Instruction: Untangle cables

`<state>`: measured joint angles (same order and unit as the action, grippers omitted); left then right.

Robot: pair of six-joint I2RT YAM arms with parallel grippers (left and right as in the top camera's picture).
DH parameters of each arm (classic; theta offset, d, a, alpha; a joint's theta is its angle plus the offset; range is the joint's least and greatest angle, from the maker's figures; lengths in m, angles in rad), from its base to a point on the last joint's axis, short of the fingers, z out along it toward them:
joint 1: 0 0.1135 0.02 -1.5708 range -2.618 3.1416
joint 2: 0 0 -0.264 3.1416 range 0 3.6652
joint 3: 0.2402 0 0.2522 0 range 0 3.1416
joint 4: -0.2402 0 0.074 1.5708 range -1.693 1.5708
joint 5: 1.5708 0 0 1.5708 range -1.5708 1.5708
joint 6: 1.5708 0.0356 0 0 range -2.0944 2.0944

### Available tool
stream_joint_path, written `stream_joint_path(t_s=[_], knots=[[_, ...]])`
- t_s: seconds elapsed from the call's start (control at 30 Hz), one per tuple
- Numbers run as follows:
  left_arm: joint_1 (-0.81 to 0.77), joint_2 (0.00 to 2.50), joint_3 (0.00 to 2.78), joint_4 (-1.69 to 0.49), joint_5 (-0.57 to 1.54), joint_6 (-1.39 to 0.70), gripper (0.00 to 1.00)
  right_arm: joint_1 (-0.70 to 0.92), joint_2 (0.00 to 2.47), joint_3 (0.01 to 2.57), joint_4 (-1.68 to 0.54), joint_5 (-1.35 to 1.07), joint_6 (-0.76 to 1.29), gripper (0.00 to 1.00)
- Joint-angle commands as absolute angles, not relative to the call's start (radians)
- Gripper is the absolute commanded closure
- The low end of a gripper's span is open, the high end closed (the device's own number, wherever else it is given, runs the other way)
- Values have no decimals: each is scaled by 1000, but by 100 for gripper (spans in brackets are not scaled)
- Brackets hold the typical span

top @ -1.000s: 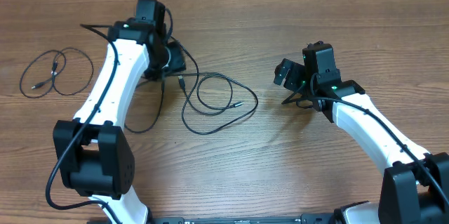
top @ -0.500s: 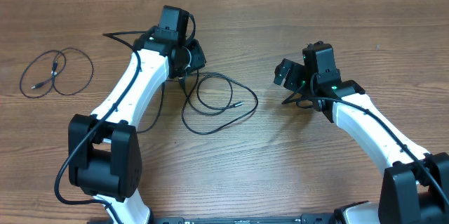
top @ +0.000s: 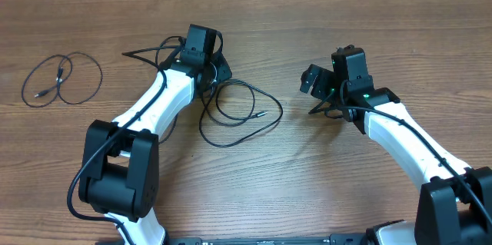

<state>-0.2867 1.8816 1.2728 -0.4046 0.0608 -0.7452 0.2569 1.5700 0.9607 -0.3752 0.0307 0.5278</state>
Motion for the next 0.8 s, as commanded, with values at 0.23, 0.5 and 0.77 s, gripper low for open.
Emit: stream_joint_path(t_s=[0.23, 0.5, 0.77], knots=[[-289, 1896, 1206, -286, 19, -802, 57, 260, 1569, 962, -369, 40, 530, 0], [-339, 1943, 1206, -278, 18, -801, 62, 260, 1569, 962, -369, 40, 530, 0], [-354, 2046, 1206, -281, 92, -801, 64, 260, 1569, 962, -369, 40, 530, 0]])
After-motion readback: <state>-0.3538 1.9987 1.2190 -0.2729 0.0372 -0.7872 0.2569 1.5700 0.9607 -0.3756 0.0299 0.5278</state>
